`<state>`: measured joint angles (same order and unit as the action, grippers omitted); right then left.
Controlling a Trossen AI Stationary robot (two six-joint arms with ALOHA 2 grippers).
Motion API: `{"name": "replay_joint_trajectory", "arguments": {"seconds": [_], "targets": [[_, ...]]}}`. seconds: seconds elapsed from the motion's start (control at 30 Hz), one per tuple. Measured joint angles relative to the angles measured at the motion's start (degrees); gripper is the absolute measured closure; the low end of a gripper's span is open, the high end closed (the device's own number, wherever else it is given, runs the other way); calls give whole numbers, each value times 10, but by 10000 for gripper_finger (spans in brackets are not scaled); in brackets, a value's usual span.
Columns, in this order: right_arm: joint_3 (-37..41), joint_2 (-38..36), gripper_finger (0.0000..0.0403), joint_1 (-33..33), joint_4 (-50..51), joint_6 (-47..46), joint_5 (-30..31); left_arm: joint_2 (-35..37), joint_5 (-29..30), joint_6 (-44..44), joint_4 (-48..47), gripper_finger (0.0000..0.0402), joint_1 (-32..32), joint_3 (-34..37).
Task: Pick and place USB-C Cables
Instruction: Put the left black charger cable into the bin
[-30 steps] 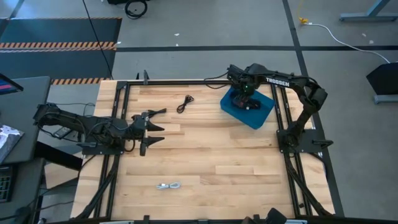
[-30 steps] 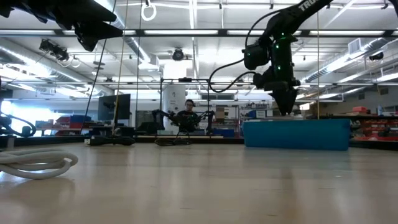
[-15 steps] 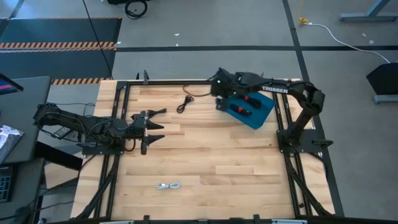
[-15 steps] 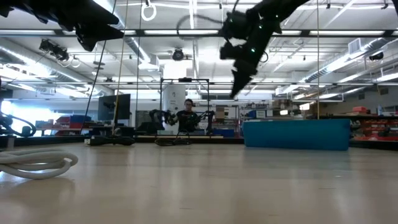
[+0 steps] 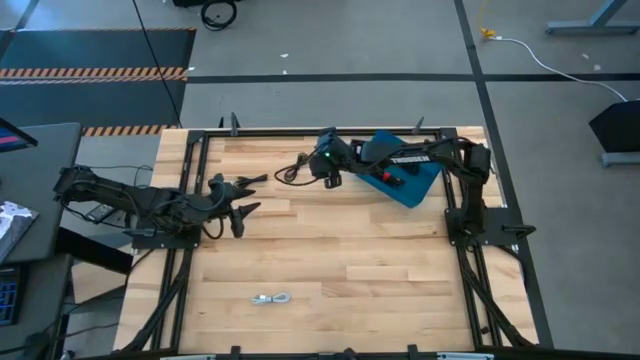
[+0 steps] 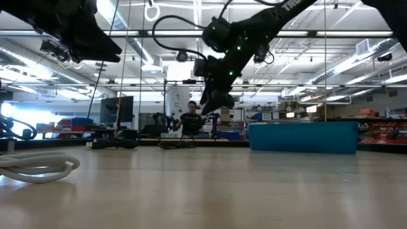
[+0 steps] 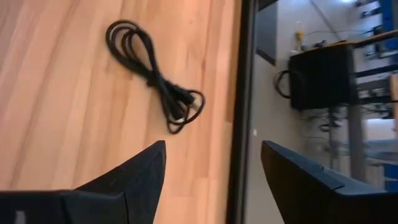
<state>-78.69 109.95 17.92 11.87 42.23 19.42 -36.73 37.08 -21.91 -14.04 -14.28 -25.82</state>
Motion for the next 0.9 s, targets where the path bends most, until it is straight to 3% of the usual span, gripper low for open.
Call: {"name": "replay_joint_trajectory", "arguments": {"seconds": [0.37, 0.8, 0.9], "targets": [[-73, 60, 147, 51, 49, -221, -103, 0, 3, -4, 26, 200, -2, 0], [-141, 77, 154, 58, 141, -318, -176, 0, 4, -16, 19, 200, -8, 0], [-152, 77, 158, 56, 163, -324, -177, 0, 40, -43, -19, 200, -6, 0]]}}
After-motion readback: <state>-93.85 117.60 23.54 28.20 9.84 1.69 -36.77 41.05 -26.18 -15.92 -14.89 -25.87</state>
